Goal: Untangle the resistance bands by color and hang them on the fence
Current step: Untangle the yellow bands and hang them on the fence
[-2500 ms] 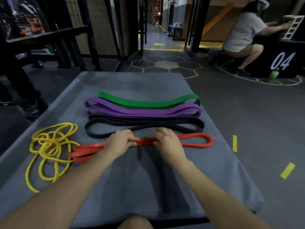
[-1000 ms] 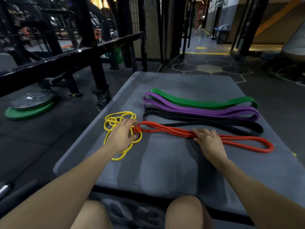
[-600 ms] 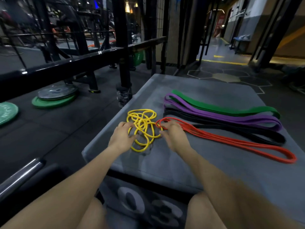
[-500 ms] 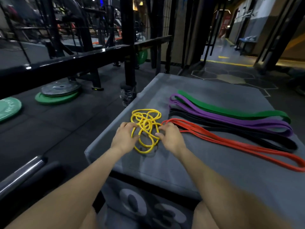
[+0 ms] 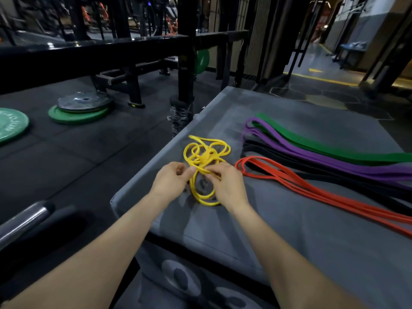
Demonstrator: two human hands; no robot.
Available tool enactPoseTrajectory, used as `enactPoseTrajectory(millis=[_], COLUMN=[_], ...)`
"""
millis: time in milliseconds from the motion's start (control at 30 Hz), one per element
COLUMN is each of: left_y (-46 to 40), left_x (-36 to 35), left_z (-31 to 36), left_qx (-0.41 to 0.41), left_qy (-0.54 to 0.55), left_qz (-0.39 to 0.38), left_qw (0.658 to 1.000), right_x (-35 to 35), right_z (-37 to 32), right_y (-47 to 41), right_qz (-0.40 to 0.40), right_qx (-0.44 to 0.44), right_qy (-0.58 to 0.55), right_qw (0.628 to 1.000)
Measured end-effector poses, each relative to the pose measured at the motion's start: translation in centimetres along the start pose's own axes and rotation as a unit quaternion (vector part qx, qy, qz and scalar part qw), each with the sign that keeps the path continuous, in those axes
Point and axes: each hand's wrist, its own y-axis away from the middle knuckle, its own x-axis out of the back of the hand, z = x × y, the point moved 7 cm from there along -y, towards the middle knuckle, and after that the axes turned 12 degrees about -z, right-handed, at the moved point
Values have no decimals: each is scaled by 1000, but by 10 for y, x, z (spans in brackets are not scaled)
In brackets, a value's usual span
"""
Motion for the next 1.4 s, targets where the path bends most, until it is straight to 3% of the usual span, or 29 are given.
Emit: enactPoseTrajectory(millis=[167, 400, 633, 800, 933, 1033, 1100, 1167, 1200, 1267, 1400], left_y=[1, 24, 46, 62, 63, 65, 72, 82, 86, 87, 78], left_x=[-6, 13, 32, 34, 55, 60, 63, 67, 63, 43, 21], left_z=[2, 1, 18, 24, 12, 13, 21, 42, 56, 72, 66], left_qx=[54, 66, -10, -12, 10, 21, 26, -40, -97, -187, -154], left_qy=[208, 273, 247, 277, 226, 48, -75, -145, -170, -205, -254], left_qz=[-49, -85, -75, -83, 19, 68, 125, 189, 193, 122, -10], left_qw=[975, 956, 966, 957, 974, 996, 989, 970, 961, 953, 955], right_x=[-11, -21, -18, -3, 22, 30, 26, 21, 20, 23, 40], right_z=[-19, -35, -47, -47, -31, -31, -37, -41, -42, -46, -39], right_y=[2, 8, 19, 30, 35, 40, 43, 45, 45, 47, 50], right_qz=[-18, -101, -74, -52, 43, 65, 57, 42, 35, 35, 97], right_qx=[25, 54, 92, 107, 96, 124, 152, 173, 178, 191, 172], right_qy=[-102, -165, -192, -249, -330, -303, -234, -207, -214, -226, -293], right_qw=[994, 980, 974, 961, 938, 943, 959, 962, 960, 955, 936])
